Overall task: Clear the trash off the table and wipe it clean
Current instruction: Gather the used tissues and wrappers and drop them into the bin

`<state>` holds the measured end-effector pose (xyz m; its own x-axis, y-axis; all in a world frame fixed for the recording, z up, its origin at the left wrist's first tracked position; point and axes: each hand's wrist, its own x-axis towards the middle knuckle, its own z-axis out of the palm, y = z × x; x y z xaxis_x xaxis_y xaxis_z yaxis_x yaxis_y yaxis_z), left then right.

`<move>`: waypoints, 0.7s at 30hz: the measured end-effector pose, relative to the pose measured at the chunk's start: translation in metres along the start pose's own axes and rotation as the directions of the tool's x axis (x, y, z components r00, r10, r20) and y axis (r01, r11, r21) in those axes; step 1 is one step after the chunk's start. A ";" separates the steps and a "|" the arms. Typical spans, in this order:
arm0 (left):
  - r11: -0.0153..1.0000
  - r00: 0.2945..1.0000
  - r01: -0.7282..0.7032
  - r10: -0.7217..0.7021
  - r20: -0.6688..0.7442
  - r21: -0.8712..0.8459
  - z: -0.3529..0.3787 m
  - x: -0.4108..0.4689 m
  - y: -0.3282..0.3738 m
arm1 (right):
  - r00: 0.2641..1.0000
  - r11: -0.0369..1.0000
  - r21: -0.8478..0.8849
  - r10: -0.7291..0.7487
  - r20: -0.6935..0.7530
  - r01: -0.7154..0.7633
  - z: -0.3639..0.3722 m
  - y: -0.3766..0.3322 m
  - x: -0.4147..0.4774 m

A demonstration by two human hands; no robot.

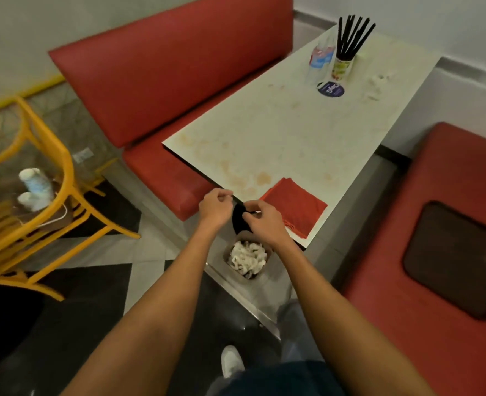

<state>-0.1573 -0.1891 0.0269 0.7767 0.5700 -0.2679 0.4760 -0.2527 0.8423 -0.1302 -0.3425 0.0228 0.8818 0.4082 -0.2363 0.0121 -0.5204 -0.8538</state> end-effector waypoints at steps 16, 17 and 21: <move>0.967 0.944 -0.257 0.251 0.215 -0.003 0.143 0.108 0.183 | 0.970 0.999 0.036 0.005 -0.242 0.004 -0.203 0.011 0.136; 0.967 0.941 -0.256 0.250 0.228 -0.004 0.158 0.120 0.193 | 0.969 0.999 0.033 0.011 -0.247 -0.003 -0.218 0.018 0.153; 0.969 0.937 -0.245 0.234 0.260 0.012 0.226 0.172 0.235 | 0.959 0.999 0.030 0.026 -0.281 -0.018 -0.285 0.044 0.225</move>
<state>0.1811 -0.3274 0.0725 0.9462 0.2718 -0.1756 0.2760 -0.3942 0.8766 0.2033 -0.4871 0.0639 0.9787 0.1674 -0.1185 -0.0180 -0.5055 -0.8626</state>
